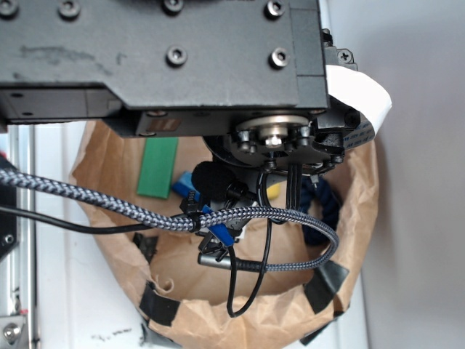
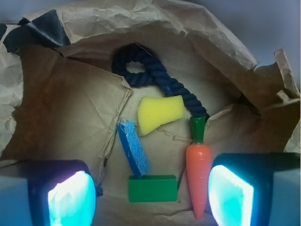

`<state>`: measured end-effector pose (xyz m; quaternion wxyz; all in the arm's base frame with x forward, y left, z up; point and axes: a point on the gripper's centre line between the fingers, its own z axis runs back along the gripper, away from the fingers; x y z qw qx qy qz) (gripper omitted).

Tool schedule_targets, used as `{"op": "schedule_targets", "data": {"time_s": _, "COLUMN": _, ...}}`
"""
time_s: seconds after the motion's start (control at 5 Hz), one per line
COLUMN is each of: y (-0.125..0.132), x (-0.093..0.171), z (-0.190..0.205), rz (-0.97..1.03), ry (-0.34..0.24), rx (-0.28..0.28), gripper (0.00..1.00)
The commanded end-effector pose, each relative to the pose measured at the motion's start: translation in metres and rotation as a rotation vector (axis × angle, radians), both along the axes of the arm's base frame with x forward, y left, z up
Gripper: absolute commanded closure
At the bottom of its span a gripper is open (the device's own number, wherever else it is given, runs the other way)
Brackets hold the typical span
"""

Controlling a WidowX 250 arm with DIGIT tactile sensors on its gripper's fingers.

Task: Grab the carrot.

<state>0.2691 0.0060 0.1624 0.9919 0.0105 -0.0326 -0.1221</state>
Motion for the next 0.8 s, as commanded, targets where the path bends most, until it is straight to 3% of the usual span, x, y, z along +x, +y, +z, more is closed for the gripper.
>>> {"op": "schedule_targets", "data": {"time_s": 0.0, "y": 0.003, "x": 0.006, "z": -0.029, "rz": -0.03, "ry": -0.051, "rx": 0.039, "gripper": 0.0}}
{"op": "schedule_targets", "data": {"time_s": 0.4, "y": 0.022, "x": -0.009, "z": -0.08, "rz": -0.023, "ry": -0.096, "rx": 0.114, "gripper": 0.0}}
{"op": "schedule_targets", "data": {"time_s": 0.6, "y": 0.036, "x": -0.012, "z": -0.097, "rz": -0.051, "ry": -0.059, "rx": 0.114, "gripper": 0.0}}
